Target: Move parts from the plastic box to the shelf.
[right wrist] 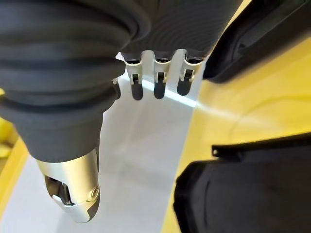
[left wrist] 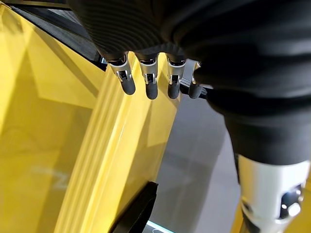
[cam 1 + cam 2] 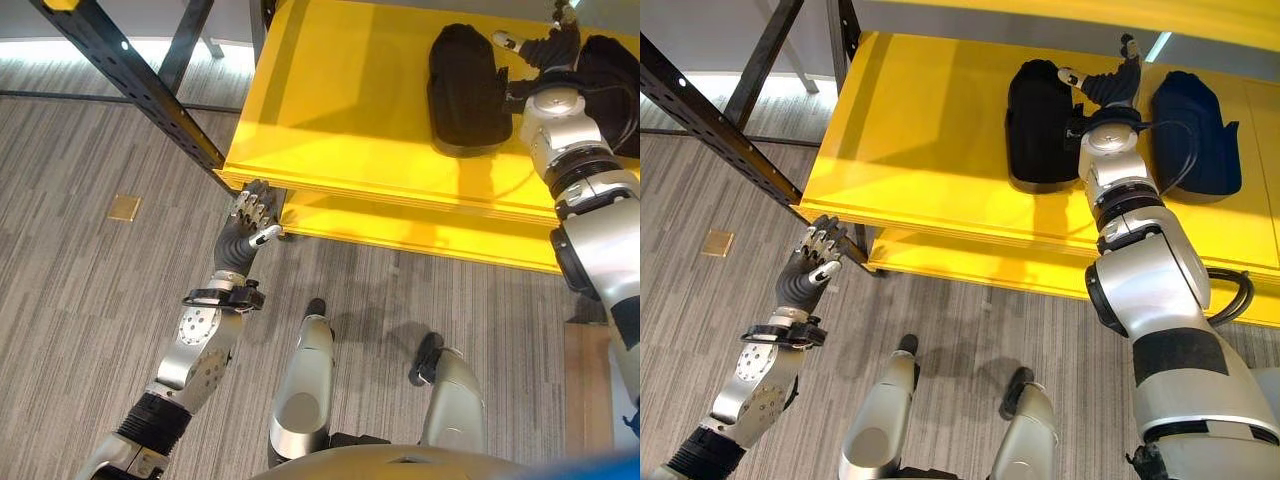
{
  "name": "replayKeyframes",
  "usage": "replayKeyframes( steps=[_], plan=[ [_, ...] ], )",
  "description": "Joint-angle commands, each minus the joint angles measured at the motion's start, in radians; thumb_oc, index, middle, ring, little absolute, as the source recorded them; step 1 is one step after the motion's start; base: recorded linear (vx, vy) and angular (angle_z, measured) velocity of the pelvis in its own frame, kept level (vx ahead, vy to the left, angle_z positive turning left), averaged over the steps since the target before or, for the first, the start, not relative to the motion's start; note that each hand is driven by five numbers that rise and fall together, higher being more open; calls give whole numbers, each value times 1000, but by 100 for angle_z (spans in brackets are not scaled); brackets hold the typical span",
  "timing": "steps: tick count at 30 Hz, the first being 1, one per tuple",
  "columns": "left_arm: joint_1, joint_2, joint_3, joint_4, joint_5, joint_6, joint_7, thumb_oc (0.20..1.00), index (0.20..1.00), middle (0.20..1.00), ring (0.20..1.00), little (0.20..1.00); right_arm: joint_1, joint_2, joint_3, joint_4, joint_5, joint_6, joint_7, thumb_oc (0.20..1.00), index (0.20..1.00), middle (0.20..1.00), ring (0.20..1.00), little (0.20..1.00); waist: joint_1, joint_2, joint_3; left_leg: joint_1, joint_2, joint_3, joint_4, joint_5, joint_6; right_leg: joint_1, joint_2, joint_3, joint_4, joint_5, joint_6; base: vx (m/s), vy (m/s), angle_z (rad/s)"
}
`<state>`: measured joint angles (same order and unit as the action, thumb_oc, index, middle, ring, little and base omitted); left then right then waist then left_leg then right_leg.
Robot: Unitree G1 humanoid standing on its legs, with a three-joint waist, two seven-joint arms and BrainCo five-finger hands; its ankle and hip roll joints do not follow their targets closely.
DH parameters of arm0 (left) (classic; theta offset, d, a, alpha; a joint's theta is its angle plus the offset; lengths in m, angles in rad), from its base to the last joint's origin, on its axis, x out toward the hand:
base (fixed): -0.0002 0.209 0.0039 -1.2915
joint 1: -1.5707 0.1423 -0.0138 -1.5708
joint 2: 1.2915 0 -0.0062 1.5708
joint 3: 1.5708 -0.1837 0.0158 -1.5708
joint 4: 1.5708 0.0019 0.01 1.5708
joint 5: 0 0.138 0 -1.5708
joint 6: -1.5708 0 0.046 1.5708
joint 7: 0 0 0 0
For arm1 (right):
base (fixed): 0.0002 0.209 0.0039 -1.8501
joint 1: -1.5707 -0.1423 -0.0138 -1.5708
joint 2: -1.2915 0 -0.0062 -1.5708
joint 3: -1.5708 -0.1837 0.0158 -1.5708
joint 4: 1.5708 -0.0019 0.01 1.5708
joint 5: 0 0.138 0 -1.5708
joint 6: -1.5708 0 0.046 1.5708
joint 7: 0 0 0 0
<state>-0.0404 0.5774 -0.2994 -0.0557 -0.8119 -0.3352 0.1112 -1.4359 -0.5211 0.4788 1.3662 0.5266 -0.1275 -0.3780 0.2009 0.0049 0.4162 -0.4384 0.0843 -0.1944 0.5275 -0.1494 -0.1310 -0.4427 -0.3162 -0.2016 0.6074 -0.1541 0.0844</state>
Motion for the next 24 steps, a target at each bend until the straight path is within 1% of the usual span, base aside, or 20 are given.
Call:
replayKeyframes(
  steps=[1, 4, 7, 9, 15, 16, 20, 24],
  plan=[
    [-7, 29, 17, -52, 7, -47, -20, 1000, 1000, 1000, 1000, 1000, -70, -52, 2, -7, 4, -50, -14, 1000, 1000, 1000, 1000, 1000, 6, 26, 10, 9, 55, -2, -8, -22, 19, 88, 9, 52, 35, -74, 25, -11, -9, -4],
    [-7, 30, 12, -52, 9, -45, -22, 1000, 1000, 1000, 1000, 1000, -53, -68, -11, 6, 8, -45, -15, 1000, 1000, 1000, 1000, 1000, 8, 34, 18, 5, 54, -2, -9, -17, 21, 84, 9, 51, 37, -75, 25, 0, 0, 0],
    [-7, 29, 9, -51, 12, -40, -21, 1000, 1000, 1000, 1000, 1000, -30, -66, -35, 9, 18, -47, -14, 1000, 1000, 1000, 1000, 1000, 10, 39, 23, 2, 53, -2, -10, -15, 22, 83, 8, 50, 38, -74, 24, 0, 0, 0],
    [-15, 23, 2, -45, 15, -39, -24, 1000, 1000, 1000, 1000, 1000, -7, -50, -64, 16, 44, -50, -9, 1000, 1000, 1000, 1000, 1000, 12, 46, 27, -2, 52, -5, -8, -14, 22, 78, 8, 51, 41, -74, 24, 0, 0, 0],
    [-18, 25, -2, -47, 14, -39, -24, 1000, 1000, 1000, 1000, 1000, 9, -31, -82, 22, 54, -51, -7, 1000, 1000, 1000, 1000, 1000, 17, 51, 27, -7, 49, -7, -4, -17, 23, 77, 5, 49, 44, -76, 25, 0, 0, 0],
    [-27, 24, -8, -46, 16, -40, -20, 1000, 1000, 1000, 1000, 1000, 16, -9, -90, 15, 61, -53, -3, 1000, 1000, 1000, 1000, 1000, 20, 54, 30, -12, 48, -10, 2, -18, 25, 76, 4, 48, 45, -77, 26, 0, 0, 0],
    [-32, 22, -16, -44, 16, -39, -20, 1000, 1000, 1000, 1000, 1000, 30, 10, -103, 16, 69, -55, -2, 1000, 1000, 1000, 1000, 1000, 25, 58, 36, -17, 45, -11, 5, -18, 27, 73, 3, 47, 47, -78, 26, 0, 0, 0],
    [-33, 19, -16, -47, 19, -39, -18, 1000, 1000, 1000, 1000, 1000, 41, 18, -111, 16, 67, -55, -1, 1000, 1000, 1000, 1000, 1000, 32, 63, 40, -28, 39, -15, 7, -16, 30, 70, -1, 42, 52, -79, 26, 4, -3, 2]
  ],
)
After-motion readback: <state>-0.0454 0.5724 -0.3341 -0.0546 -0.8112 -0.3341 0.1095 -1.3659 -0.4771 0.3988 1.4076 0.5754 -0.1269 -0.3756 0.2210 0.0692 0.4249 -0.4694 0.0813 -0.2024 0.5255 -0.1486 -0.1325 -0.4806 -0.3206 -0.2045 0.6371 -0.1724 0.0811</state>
